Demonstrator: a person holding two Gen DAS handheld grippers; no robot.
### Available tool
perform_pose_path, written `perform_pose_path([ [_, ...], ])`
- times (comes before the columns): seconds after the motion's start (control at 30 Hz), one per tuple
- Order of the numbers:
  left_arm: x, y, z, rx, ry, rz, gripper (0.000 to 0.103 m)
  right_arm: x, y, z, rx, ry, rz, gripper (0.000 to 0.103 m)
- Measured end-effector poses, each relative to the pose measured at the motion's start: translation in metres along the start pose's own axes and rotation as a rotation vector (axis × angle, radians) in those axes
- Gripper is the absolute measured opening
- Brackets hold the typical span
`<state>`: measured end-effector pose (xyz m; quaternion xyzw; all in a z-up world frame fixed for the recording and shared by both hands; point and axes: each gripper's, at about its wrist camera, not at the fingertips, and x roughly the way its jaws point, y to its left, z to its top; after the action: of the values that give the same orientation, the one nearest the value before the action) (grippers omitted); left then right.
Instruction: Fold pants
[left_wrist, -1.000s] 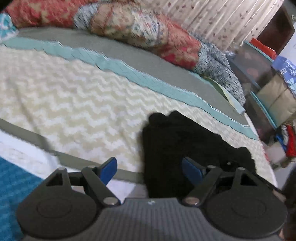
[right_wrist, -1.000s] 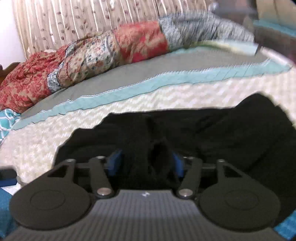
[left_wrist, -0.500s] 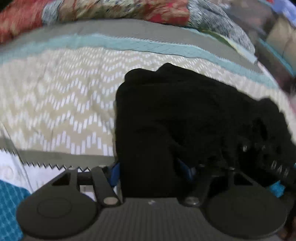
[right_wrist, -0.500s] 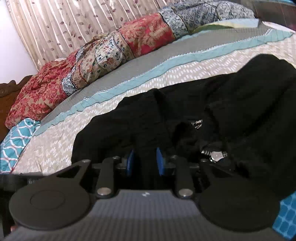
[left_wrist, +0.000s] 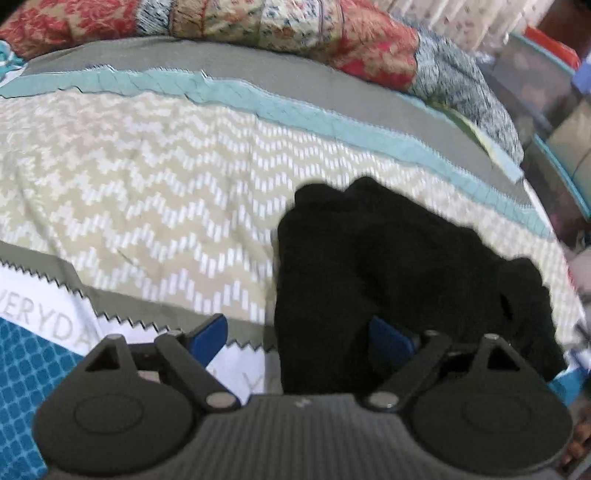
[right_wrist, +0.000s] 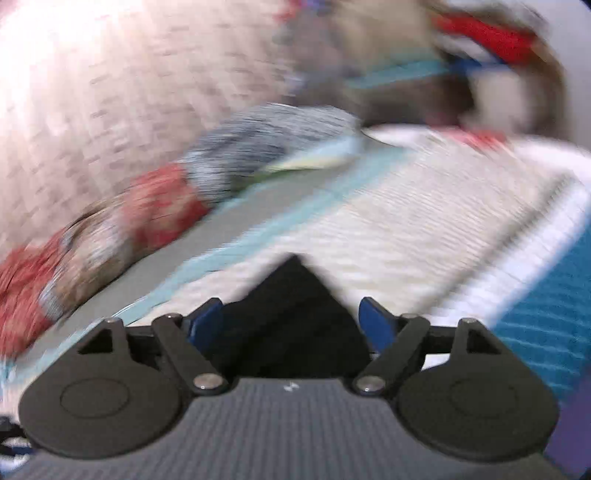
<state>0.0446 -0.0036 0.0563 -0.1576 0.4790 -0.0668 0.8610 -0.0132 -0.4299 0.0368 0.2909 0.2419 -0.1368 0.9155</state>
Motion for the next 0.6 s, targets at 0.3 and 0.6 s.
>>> perform_pose_path([
  [0.3, -0.010, -0.101, 0.038, 0.224, -0.016, -0.158, 0.089, 0.007, 0.047, -0.011, -0.095, 0.071, 0.116, 0.017],
  [0.6, 0.034, -0.236, 0.054, 0.423, 0.167, -0.302, 0.099, -0.015, 0.136, -0.040, -0.429, 0.015, 0.168, 0.017],
])
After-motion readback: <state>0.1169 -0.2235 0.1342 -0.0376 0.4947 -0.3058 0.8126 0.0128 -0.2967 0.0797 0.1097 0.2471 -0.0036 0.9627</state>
